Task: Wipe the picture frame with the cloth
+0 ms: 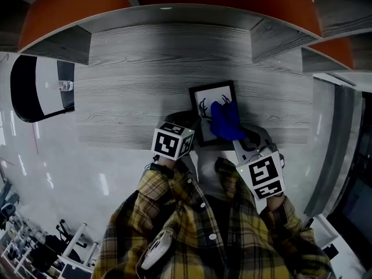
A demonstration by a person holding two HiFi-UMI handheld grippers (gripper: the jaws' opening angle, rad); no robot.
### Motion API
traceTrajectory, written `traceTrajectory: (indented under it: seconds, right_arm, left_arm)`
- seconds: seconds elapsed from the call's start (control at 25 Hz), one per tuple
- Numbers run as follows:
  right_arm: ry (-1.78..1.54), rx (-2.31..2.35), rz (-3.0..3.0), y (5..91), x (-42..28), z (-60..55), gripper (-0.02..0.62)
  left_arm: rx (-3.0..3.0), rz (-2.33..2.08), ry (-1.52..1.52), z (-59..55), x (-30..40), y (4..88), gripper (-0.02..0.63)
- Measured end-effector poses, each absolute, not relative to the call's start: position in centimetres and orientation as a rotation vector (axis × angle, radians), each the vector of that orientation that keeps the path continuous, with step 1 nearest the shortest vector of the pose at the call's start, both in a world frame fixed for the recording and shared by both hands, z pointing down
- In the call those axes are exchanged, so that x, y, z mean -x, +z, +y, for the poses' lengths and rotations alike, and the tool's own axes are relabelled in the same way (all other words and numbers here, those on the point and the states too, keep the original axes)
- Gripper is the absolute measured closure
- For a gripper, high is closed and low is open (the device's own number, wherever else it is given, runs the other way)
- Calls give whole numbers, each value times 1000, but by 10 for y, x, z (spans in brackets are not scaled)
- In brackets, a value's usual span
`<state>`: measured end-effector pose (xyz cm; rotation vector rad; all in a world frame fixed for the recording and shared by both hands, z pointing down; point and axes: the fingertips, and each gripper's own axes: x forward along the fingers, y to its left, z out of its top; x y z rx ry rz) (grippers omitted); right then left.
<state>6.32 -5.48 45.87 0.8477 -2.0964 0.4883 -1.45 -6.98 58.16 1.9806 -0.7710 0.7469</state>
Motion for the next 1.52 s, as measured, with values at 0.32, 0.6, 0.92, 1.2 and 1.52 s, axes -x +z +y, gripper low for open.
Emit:
traceTrajectory:
  seconds: [0.32,0.6,0.92,1.2,1.52]
  right_arm:
    - [706,-612,-2032,546,-9,-22,558]
    - [604,-640,-1989,571,-10,-28,558]
    - [625,-761,-1890,572,-52,-34,558]
    - [631,-887,-1771,574,-112,-38,558]
    - [666,-993,-1674,578,-165,-36,558]
  left_arm:
    - [-1981,-770,740,-70,14,583,486]
    - [-1988,-757,734,-70,16,583,487]
    - [-1982,-741,717,-70,15,582,489]
    - [-1977,-728,715,-71,17,581,490]
    - [-1993,-721,714,-72,16,582,491]
